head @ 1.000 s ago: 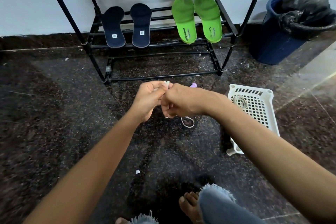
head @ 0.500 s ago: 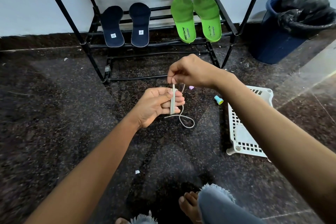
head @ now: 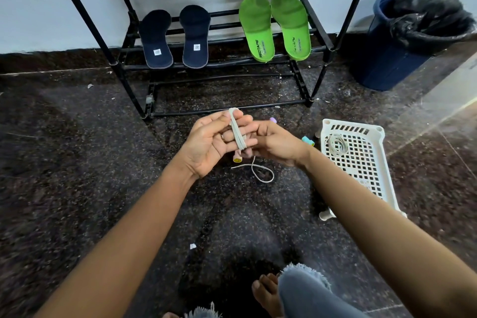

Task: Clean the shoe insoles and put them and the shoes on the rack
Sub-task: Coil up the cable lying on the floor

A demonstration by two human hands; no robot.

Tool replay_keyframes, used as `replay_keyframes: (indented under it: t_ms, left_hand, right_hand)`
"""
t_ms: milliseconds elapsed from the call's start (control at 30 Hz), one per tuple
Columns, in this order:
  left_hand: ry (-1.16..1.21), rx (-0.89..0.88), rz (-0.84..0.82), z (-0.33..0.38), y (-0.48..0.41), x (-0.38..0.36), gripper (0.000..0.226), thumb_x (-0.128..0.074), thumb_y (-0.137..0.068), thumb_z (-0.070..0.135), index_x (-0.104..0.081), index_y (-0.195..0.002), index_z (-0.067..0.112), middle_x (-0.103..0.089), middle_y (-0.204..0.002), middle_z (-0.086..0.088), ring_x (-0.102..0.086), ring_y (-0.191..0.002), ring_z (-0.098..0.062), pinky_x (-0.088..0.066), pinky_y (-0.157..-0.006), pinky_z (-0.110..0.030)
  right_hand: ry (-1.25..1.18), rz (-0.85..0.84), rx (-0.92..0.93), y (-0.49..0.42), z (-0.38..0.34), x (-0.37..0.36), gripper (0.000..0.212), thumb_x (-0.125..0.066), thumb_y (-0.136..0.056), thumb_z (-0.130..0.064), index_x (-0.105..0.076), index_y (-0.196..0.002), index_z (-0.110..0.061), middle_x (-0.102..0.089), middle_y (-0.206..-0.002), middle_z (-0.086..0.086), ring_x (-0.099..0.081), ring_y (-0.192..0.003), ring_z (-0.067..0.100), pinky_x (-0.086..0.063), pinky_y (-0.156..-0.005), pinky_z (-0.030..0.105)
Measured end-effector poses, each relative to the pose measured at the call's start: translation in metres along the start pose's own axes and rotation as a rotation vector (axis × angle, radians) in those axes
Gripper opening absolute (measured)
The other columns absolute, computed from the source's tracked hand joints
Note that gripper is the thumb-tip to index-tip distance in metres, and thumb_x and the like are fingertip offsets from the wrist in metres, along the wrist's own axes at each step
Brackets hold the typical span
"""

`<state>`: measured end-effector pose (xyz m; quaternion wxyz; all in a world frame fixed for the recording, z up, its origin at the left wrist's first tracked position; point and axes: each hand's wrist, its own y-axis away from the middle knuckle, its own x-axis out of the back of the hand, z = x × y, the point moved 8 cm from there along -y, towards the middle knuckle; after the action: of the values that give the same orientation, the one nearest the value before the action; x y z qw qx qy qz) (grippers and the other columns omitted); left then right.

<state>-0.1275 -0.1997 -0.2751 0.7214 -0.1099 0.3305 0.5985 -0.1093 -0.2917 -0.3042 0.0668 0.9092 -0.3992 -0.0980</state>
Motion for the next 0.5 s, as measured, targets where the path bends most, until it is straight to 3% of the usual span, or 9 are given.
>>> replay_keyframes:
  t_ms: [67,133,200,333,500]
  left_hand:
    - [0.040,-0.027,0.015,0.007,-0.001,0.001,0.024,-0.035,-0.103,0.008,-0.058,-0.099,0.001,-0.074,-0.094,-0.016,-0.072,-0.094,-0.031,-0.059,-0.079,-0.050]
    - [0.069,-0.055,0.024,0.014,-0.003,0.002,0.026,-0.034,-0.103,0.008,-0.058,-0.098,0.002,-0.074,-0.094,-0.015,-0.072,-0.094,-0.031,-0.059,-0.078,-0.050]
    - [0.083,-0.069,0.032,0.019,-0.004,0.003,0.025,-0.035,-0.103,0.009,-0.059,-0.097,0.003,-0.074,-0.095,-0.015,-0.072,-0.095,-0.031,-0.060,-0.077,-0.049]
    - [0.086,-0.075,0.058,0.016,-0.005,0.003,0.024,-0.038,-0.103,0.010,-0.060,-0.098,0.003,-0.074,-0.096,-0.014,-0.071,-0.096,-0.030,-0.060,-0.075,-0.048]
    - [0.057,-0.125,0.105,0.016,-0.010,0.007,0.024,-0.038,-0.103,0.009,-0.061,-0.100,0.003,-0.074,-0.098,-0.014,-0.071,-0.099,-0.029,-0.058,-0.083,-0.049]
  right_hand:
    - [-0.186,0.027,-0.023,0.002,0.007,-0.006,0.017,-0.041,-0.091,0.003,-0.055,-0.097,-0.007,-0.052,-0.063,0.000,-0.035,-0.052,0.010,-0.038,-0.051,0.020]
    - [-0.289,0.082,-0.016,0.005,0.012,-0.009,0.016,-0.038,-0.094,-0.002,-0.049,-0.102,-0.010,-0.046,-0.067,0.004,-0.024,-0.044,0.006,-0.023,-0.040,0.016]
    - [-0.290,0.132,0.062,0.010,0.010,-0.009,0.013,-0.042,-0.095,-0.010,-0.045,-0.107,-0.013,-0.046,-0.069,0.006,-0.022,-0.043,0.006,-0.018,-0.038,0.016]
    - [-0.176,0.214,0.203,0.022,0.002,-0.015,0.010,-0.041,-0.099,-0.006,-0.050,-0.104,-0.007,-0.052,-0.072,0.007,-0.028,-0.041,0.005,-0.025,-0.038,0.015]
    - [0.081,0.250,0.168,0.038,0.005,-0.022,0.024,-0.040,-0.101,-0.012,-0.061,-0.104,-0.002,-0.061,-0.081,0.005,-0.036,-0.049,0.007,-0.032,-0.043,0.019]
